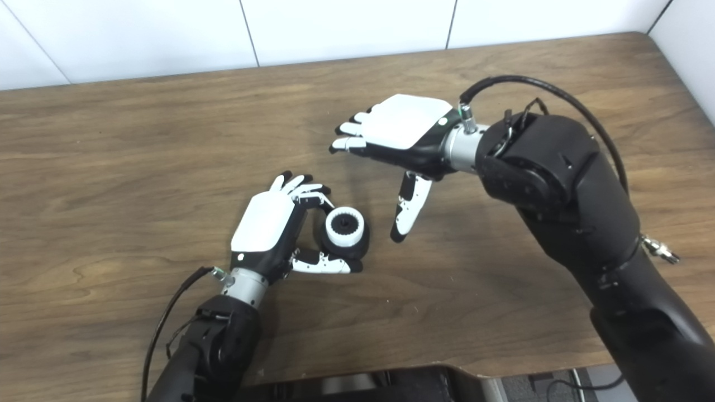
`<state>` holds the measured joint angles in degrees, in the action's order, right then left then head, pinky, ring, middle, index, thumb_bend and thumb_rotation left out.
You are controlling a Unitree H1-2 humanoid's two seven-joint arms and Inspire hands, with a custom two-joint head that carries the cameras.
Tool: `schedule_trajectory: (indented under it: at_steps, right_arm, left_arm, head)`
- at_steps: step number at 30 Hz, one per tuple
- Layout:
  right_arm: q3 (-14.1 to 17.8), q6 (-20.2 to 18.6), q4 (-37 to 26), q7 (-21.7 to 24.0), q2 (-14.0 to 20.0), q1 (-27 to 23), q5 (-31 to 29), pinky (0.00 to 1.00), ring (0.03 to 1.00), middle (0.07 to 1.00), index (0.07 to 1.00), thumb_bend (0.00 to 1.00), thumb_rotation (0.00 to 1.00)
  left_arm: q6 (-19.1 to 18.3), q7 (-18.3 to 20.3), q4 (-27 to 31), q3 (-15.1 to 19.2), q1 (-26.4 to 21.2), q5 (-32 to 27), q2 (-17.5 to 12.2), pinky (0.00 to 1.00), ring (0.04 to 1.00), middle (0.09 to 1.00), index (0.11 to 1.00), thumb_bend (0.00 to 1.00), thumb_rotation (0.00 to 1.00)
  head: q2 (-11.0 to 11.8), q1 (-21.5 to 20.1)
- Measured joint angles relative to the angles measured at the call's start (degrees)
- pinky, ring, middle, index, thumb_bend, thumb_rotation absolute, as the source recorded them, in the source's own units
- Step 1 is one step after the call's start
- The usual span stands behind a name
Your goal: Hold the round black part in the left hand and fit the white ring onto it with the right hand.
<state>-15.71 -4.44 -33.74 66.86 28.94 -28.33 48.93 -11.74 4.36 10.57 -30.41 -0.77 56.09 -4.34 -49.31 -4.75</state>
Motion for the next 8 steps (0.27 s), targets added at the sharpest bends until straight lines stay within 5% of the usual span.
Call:
schedule_trajectory:
  at_steps: [8]
  right_arm:
    - [1.4,-1.4,-0.6,-0.1,0.5,3.3,-0.3,1.00,1.000,1.000,0.951,1.00,0.48]
  left_arm:
    - [1.6,-0.2,0.0,0.7,0.1,-1.1,-1.0,0.99,0.879,0.771,0.490,0.52,0.07]
  head:
    - [0.4,0.0]
